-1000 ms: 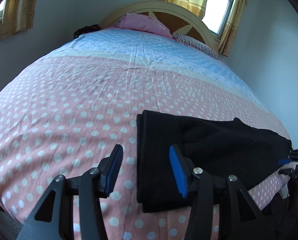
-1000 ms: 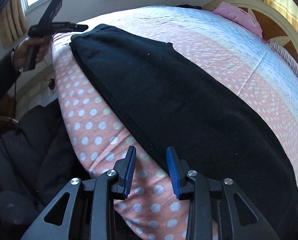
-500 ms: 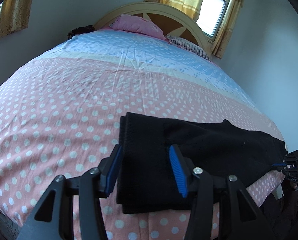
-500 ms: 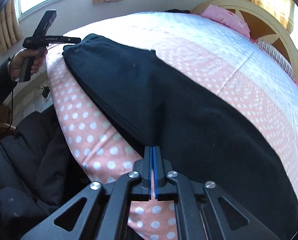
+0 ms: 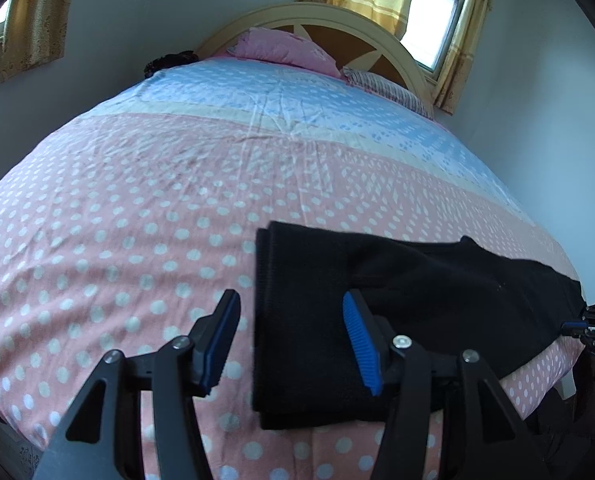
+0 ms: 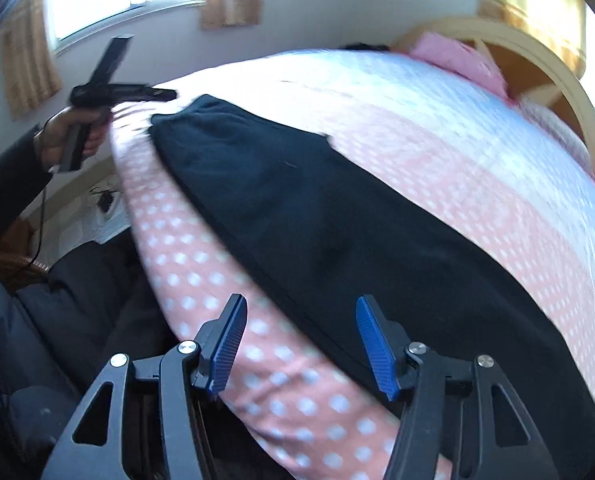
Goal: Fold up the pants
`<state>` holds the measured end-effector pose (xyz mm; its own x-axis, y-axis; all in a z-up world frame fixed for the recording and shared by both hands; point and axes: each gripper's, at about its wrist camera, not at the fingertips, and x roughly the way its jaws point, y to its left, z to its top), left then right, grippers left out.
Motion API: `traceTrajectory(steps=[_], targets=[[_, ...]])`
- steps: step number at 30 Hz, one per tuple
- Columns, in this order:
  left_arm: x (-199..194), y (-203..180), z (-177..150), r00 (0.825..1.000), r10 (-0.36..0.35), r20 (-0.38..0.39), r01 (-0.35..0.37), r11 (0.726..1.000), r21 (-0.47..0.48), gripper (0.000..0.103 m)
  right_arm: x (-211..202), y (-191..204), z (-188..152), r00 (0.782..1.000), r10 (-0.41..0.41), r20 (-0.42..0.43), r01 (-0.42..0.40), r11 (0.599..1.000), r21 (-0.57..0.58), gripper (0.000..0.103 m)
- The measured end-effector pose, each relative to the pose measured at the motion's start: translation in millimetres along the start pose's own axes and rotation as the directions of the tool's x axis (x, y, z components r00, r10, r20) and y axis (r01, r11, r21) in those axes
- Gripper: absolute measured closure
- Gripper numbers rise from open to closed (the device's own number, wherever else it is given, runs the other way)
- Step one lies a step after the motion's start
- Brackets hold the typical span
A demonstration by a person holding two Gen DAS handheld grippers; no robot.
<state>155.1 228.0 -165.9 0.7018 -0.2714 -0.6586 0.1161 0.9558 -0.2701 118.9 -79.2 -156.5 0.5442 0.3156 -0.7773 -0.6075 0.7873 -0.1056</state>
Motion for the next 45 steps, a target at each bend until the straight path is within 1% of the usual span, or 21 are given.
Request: traceTrajectory(steps=[1, 3, 5, 6, 9, 14, 15, 17, 18, 19, 20, 21, 22, 23, 27, 28, 31, 32, 36, 40, 45], targets=[[-4, 3, 2, 1.0, 0.001, 0.011, -0.001, 1.0, -0.01, 0.047, 5, 4, 1, 1.0, -0.009, -0.013, 0.009, 1.0, -0.019, 0.045], [-10, 9, 5, 0.999, 0.01, 0.032, -0.009, 1.0, -0.027, 0.047, 14, 9, 3, 0.999, -0.025, -0.024, 0.024, 0.999, -0.046, 0.056], [-14, 13, 7, 0.999, 0.013, 0.044, -0.011, 0.999, -0.042, 0.047, 25, 6, 3, 0.997, -0.053, -0.061, 0.05, 0.998, -0.047, 0.103], [-14, 14, 7, 0.999, 0.012, 0.046, -0.01, 0.999, -0.045, 0.047, 27, 5, 3, 0.995, -0.067, -0.07, 0.064, 0.997, -0.04, 0.103], [-11, 12, 5, 0.999, 0.005, 0.041, -0.003, 0.999, -0.04, 0.047, 18, 2, -1, 0.996, -0.043, -0.074, 0.041, 0.999, -0.03, 0.103], [-8, 8, 1, 1.0, -0.011, 0.028, 0.011, 0.999, -0.032, 0.047, 19, -3, -20, 0.99, -0.082, -0.115, 0.08, 0.997, -0.025, 0.103], [-8, 7, 1, 1.0, -0.016, 0.025, 0.016, 0.999, -0.03, 0.047, 19, -5, -22, 0.991, -0.078, -0.11, 0.077, 0.997, -0.015, 0.103], [-6, 6, -1, 1.0, -0.02, 0.015, 0.021, 0.999, -0.026, 0.047, 15, -13, -23, 0.997, -0.02, -0.075, 0.022, 0.999, 0.038, 0.103], [-3, 5, -2, 1.0, -0.02, 0.005, 0.02, 1.0, -0.022, 0.047, 14, -15, -21, 0.997, -0.026, -0.067, 0.029, 0.998, 0.055, 0.102], [-1, 4, -4, 1.0, -0.019, -0.005, 0.019, 1.0, -0.019, 0.047, 14, -14, -19, 0.997, -0.032, -0.065, 0.036, 0.998, 0.05, 0.098], [1, 4, -6, 1.0, -0.017, -0.016, 0.016, 1.0, -0.015, 0.047, 13, -11, -17, 0.998, -0.033, -0.059, 0.035, 0.999, 0.038, 0.081], [5, 1, -9, 1.0, -0.006, -0.029, 0.006, 1.0, -0.003, 0.047, 13, -7, -15, 0.998, -0.028, -0.05, 0.029, 0.999, 0.02, 0.07], [7, -1, -11, 0.999, 0.004, -0.04, -0.004, 1.0, 0.01, 0.047, 12, -2, -13, 0.999, -0.019, -0.035, 0.019, 1.0, 0.005, 0.055], [9, -4, -14, 0.999, 0.014, -0.051, -0.012, 1.0, 0.024, 0.047, 12, 2, -11, 1.0, -0.01, -0.023, 0.01, 1.0, -0.007, 0.052], [11, -10, -17, 0.998, 0.008, -0.058, -0.006, 0.999, 0.039, 0.041, 26, 16, -3, 0.998, -0.061, -0.034, 0.059, 0.997, -0.052, 0.052], [12, -11, -17, 0.998, 0.01, -0.059, -0.007, 0.999, 0.039, 0.041, 31, 16, -3, 0.996, -0.082, -0.038, 0.079, 0.995, -0.062, 0.057], [11, -10, -17, 0.998, 0.004, -0.058, -0.002, 0.999, 0.037, 0.041, 40, 16, -2, 0.99, -0.132, -0.054, 0.127, 0.988, -0.092, 0.095], [11, -10, -17, 0.998, 0.003, -0.058, -0.001, 0.999, 0.036, 0.041, 37, 14, -1, 0.992, -0.114, -0.051, 0.11, 0.991, -0.076, 0.099], [10, -10, -17, 0.998, -0.004, -0.059, 0.006, 0.999, 0.031, 0.041, 16, 2, -3, 0.994, -0.101, -0.039, 0.099, 0.994, -0.044, 0.1], [8, -12, -18, 0.998, -0.013, -0.065, 0.015, 0.999, 0.035, 0.041, 29, 4, -12, 0.992, -0.105, -0.077, 0.101, 0.993, -0.054, 0.1], [11, -19, -23, 0.998, -0.005, -0.066, 0.009, 0.998, 0.062, 0.037, 33, 4, -10, 0.993, -0.092, -0.067, 0.09, 0.995, -0.038, 0.095]])
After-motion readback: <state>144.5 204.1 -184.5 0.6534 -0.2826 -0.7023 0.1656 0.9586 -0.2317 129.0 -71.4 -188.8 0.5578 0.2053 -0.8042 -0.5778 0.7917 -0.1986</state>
